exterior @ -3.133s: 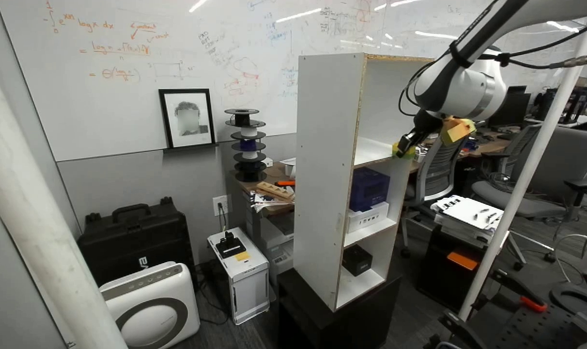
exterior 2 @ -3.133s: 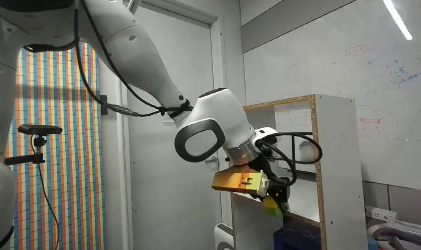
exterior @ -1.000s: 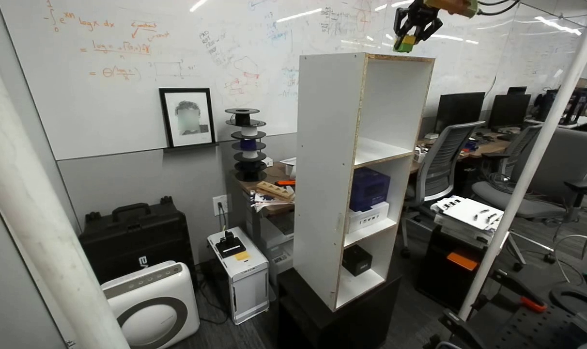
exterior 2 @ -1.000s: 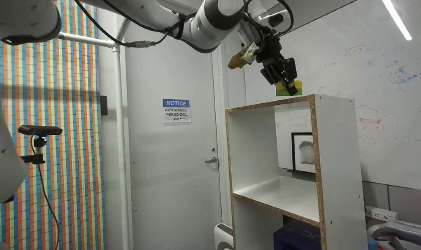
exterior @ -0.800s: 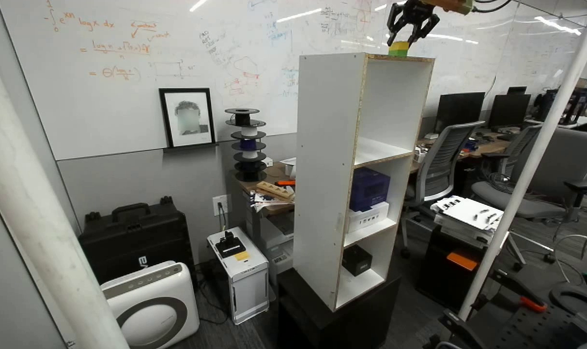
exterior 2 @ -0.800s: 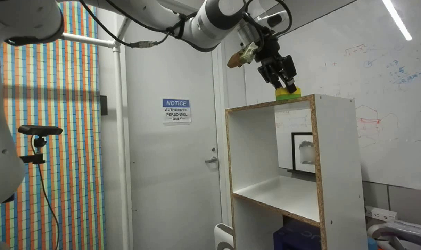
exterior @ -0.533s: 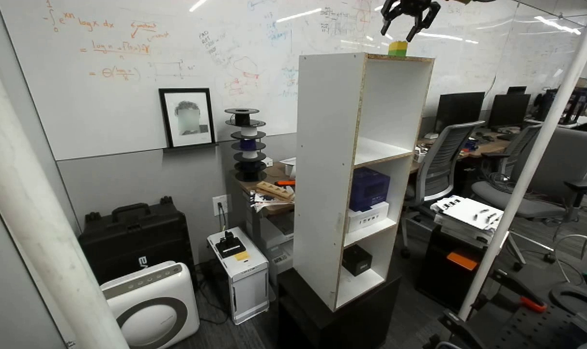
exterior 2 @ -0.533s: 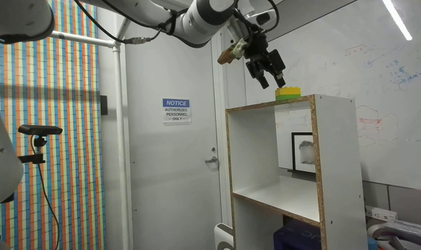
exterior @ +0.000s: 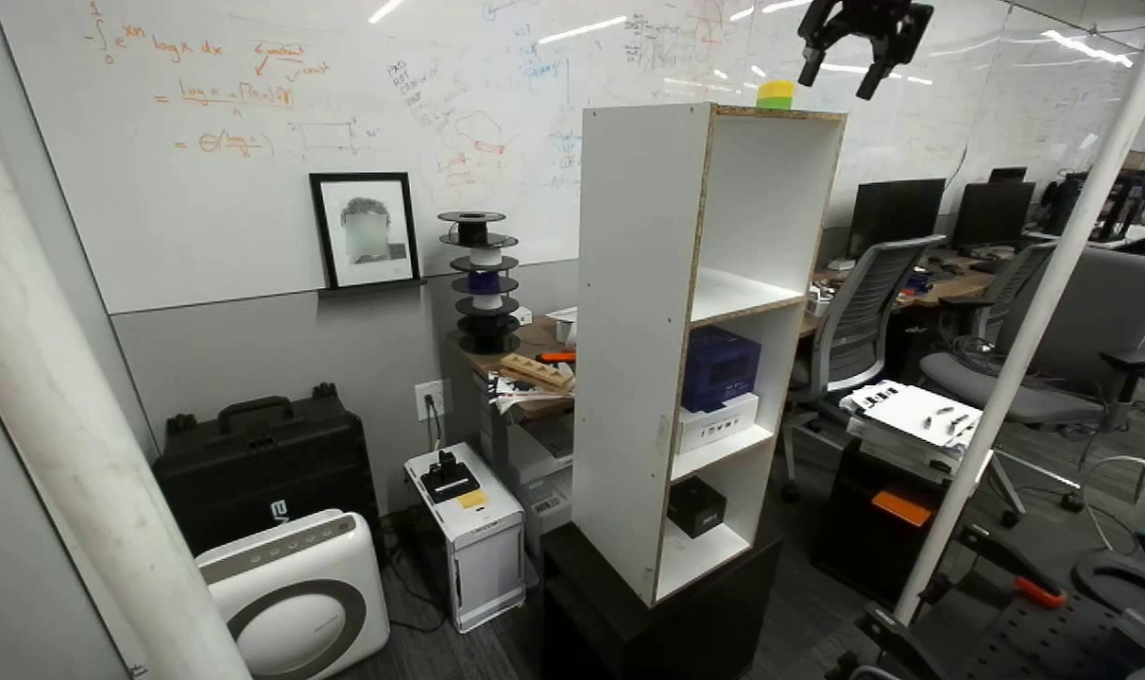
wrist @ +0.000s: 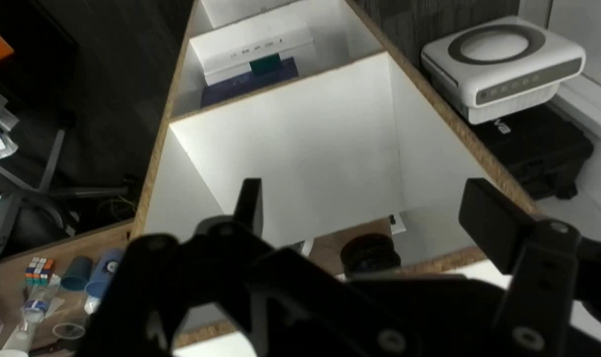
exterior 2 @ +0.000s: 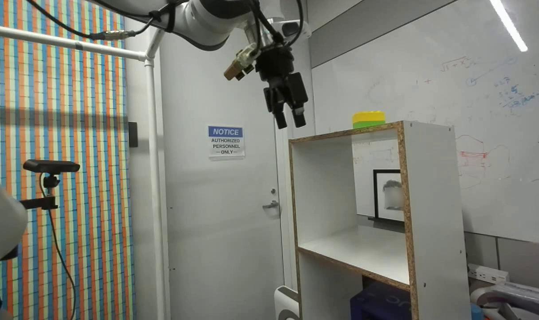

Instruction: Take the blocks and put them on top of the cabinet

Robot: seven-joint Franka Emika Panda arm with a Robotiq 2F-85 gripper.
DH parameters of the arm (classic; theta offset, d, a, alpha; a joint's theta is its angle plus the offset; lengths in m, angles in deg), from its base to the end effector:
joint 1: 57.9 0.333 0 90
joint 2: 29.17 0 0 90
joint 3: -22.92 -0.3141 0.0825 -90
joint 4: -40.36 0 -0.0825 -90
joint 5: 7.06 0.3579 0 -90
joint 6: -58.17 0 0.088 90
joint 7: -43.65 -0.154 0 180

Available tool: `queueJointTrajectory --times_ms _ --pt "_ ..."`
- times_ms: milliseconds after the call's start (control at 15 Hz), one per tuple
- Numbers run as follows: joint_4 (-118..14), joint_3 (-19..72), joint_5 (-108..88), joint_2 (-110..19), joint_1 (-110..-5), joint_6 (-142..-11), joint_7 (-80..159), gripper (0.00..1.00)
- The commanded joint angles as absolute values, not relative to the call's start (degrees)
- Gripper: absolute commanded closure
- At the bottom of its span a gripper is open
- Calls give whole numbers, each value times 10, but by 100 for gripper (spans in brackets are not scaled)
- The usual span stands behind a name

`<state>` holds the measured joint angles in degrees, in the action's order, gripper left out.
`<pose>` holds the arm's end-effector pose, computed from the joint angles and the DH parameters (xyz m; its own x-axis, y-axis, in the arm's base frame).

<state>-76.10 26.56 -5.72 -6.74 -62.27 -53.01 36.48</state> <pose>0.4443 -0.0640 0.5905 0.9206 -0.2665 0.2856 -0.2530 -0.9638 -0.0838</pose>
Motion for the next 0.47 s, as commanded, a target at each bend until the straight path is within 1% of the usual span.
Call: queueJointTrajectory --times_ms 0,200,400 --pt "-879 269 -92 28 -633 -502 403 0" --pt "-959 289 -124 61 -645 -486 443 0" --pt "-1041 310 -170 70 -679 -512 436 0"
